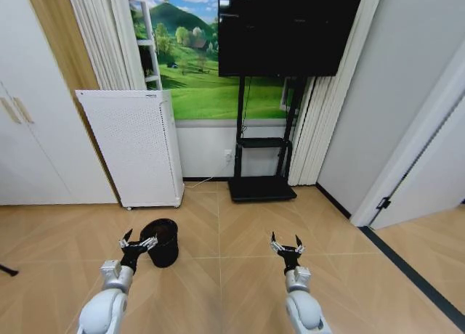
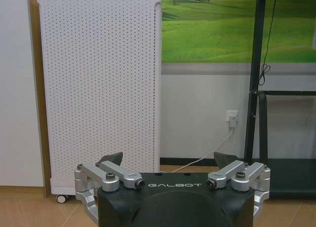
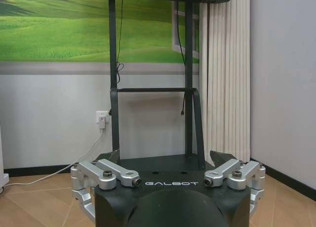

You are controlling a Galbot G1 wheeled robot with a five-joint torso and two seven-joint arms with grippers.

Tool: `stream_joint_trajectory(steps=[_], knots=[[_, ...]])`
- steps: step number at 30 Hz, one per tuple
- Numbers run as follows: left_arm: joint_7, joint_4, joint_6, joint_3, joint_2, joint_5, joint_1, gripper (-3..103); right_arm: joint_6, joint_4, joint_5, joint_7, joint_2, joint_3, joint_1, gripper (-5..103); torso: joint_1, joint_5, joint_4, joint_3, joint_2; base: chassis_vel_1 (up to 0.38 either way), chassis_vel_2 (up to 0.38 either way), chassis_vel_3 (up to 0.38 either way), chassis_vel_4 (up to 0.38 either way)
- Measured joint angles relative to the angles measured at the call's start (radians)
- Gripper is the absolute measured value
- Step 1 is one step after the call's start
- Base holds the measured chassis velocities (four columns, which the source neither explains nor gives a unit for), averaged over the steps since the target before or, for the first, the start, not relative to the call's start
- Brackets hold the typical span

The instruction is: Pick up the trash bin and place the garbage on the floor into it.

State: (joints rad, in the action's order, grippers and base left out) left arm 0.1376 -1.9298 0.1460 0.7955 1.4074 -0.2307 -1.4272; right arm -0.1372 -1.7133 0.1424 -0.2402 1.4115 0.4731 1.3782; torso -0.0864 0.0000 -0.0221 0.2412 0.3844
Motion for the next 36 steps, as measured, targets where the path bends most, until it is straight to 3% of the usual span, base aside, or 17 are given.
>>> stream_joint_trajectory(steps=[36], knots=[[-0.010,-0.032,0.017,0.003,0.018,-0.017,-0.001,100,-0.008,-0.010,-0.009,0.016,-0.003,0.032,0.017,100,-0.056,0.0000,-0.0001,0.090,0.146,0.000,0.000,0.000,0.000]])
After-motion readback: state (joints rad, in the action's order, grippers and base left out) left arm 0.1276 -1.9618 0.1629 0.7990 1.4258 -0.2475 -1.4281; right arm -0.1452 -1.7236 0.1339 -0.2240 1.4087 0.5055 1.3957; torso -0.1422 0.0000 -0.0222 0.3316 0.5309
